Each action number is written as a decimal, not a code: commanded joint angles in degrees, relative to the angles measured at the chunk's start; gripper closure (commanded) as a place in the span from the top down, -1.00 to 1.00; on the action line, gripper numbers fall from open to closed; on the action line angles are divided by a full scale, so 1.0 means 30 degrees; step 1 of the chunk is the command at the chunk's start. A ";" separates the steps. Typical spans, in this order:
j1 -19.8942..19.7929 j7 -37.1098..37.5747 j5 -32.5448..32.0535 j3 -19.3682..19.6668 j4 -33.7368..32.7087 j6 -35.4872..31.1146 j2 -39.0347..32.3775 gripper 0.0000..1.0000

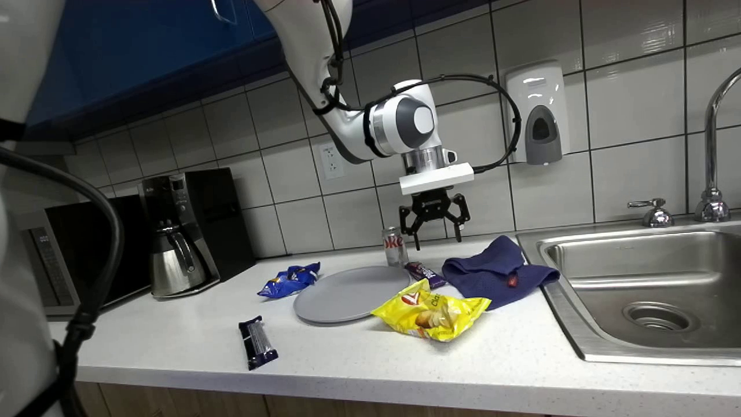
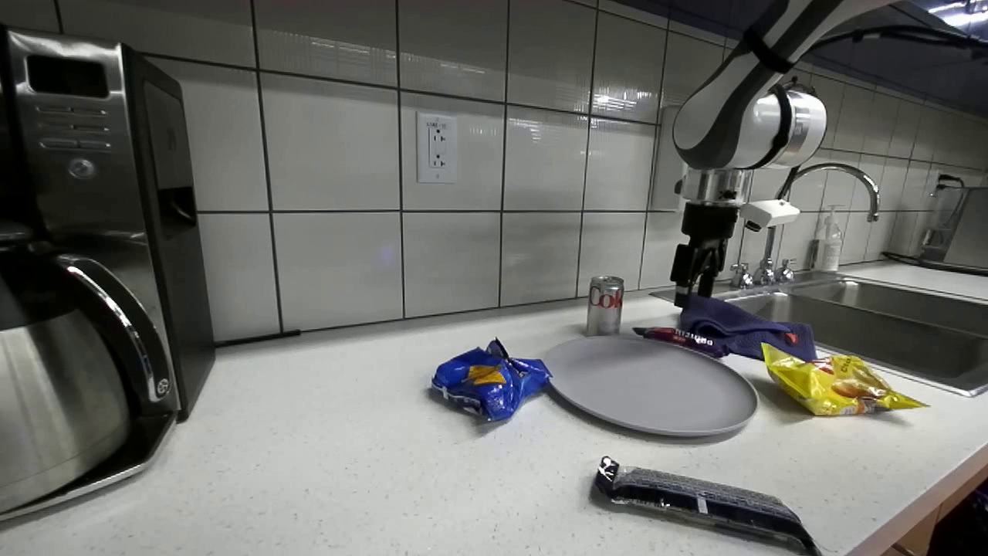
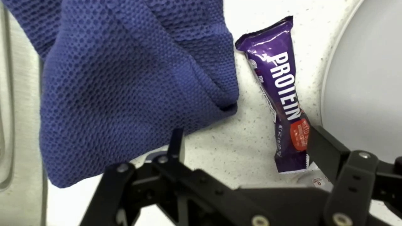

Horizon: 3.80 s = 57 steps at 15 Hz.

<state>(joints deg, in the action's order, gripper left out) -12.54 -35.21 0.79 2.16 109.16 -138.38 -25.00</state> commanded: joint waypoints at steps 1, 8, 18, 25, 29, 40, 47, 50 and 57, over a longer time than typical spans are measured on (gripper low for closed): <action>-0.0162 0.0086 -0.0123 -0.0179 -0.0041 0.0073 0.0011 1.00; -0.0121 -0.0514 -0.0497 -0.0276 0.0067 -0.0289 -0.0118 1.00; -0.0532 -0.3591 -0.0346 -0.1082 -0.0103 -0.0592 -0.1099 1.00; -0.0302 -0.4291 -0.0785 -0.0930 -0.0290 -0.1113 -0.1680 1.00; -0.0215 -0.4670 -0.0887 -0.1051 -0.0327 -0.1613 -0.1842 1.00; -0.0094 -0.5426 -0.1018 -0.1293 0.0175 -0.2291 -0.1501 1.00; -0.0081 -0.5461 -0.1594 -0.1034 0.0343 -0.2480 -0.1454 1.00; -0.0095 -0.5486 -0.1708 -0.1004 0.0424 -0.2481 -0.1430 1.00; -0.0038 -0.5514 -0.1997 -0.0939 0.0784 -0.2493 -0.1352 1.00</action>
<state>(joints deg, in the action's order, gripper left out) -12.26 -50.56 -3.77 -0.71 109.80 -144.91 -30.22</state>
